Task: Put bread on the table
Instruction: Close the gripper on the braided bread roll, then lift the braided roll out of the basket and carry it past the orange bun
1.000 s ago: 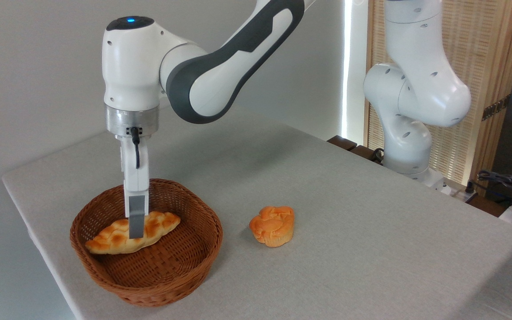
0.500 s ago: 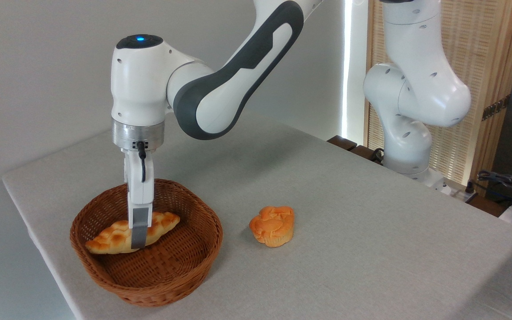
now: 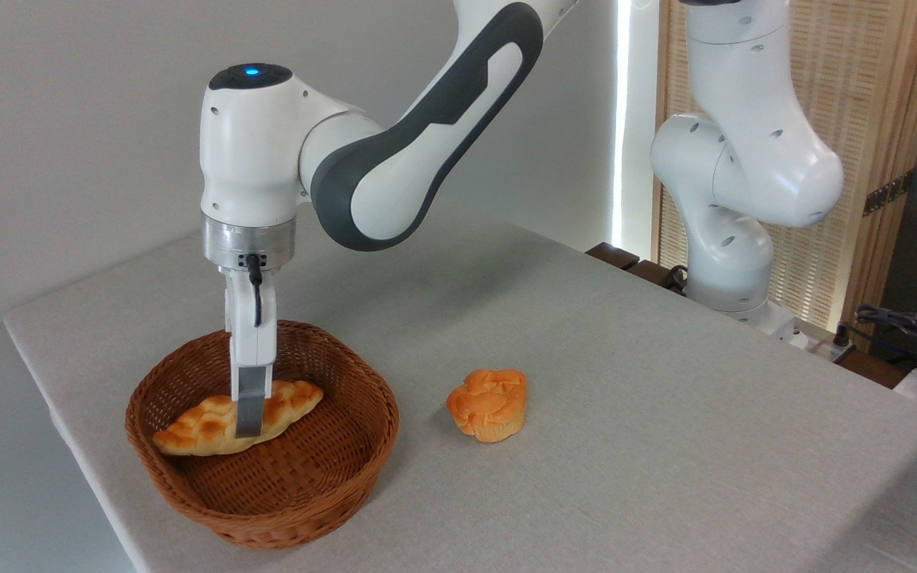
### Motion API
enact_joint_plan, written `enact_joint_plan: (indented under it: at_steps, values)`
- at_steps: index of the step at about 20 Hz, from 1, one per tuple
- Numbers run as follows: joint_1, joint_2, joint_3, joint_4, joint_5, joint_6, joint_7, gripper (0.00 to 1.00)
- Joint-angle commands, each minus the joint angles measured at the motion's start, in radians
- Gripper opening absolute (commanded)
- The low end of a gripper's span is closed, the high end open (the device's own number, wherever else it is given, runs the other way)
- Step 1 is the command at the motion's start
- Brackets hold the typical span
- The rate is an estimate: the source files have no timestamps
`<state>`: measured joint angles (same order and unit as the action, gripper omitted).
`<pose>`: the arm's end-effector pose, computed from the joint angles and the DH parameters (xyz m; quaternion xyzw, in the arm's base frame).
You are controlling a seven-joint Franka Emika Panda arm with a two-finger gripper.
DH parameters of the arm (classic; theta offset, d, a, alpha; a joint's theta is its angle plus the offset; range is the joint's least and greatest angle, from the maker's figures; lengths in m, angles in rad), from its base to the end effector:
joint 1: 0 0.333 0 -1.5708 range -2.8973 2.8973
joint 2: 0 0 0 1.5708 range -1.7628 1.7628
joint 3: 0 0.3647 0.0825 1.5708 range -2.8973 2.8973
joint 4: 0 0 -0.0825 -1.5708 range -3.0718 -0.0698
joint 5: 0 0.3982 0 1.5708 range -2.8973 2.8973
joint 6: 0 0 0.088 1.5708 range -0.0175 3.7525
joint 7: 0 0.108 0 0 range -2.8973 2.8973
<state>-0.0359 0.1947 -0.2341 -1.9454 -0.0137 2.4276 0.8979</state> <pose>0.6245 -0.1644 0.4543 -0.8305 0.5370 -0.1470 0.0192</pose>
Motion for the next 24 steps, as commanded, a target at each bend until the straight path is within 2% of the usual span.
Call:
enact_joint_plan:
  at_steps: [1, 11, 15, 18, 20, 21, 22, 24]
  values:
    - [0.001, -0.004, -0.001, -0.015, 0.015, 0.022, 0.007, 0.15]
    - [0.001, -0.009, -0.004, -0.013, 0.012, 0.021, -0.002, 0.15]
    - [0.002, -0.035, -0.007, 0.0, -0.012, 0.004, -0.005, 0.15]
    - [0.01, -0.079, 0.002, 0.04, -0.116, -0.077, -0.007, 0.15]
    - [0.013, -0.133, 0.012, 0.084, -0.184, -0.197, -0.005, 0.15]
    - [0.013, -0.17, 0.037, 0.097, -0.221, -0.258, -0.007, 0.15]
    - [0.013, -0.21, 0.056, 0.095, -0.244, -0.316, -0.005, 0.15]
    - [0.013, -0.276, 0.076, 0.085, -0.247, -0.436, -0.005, 0.16]
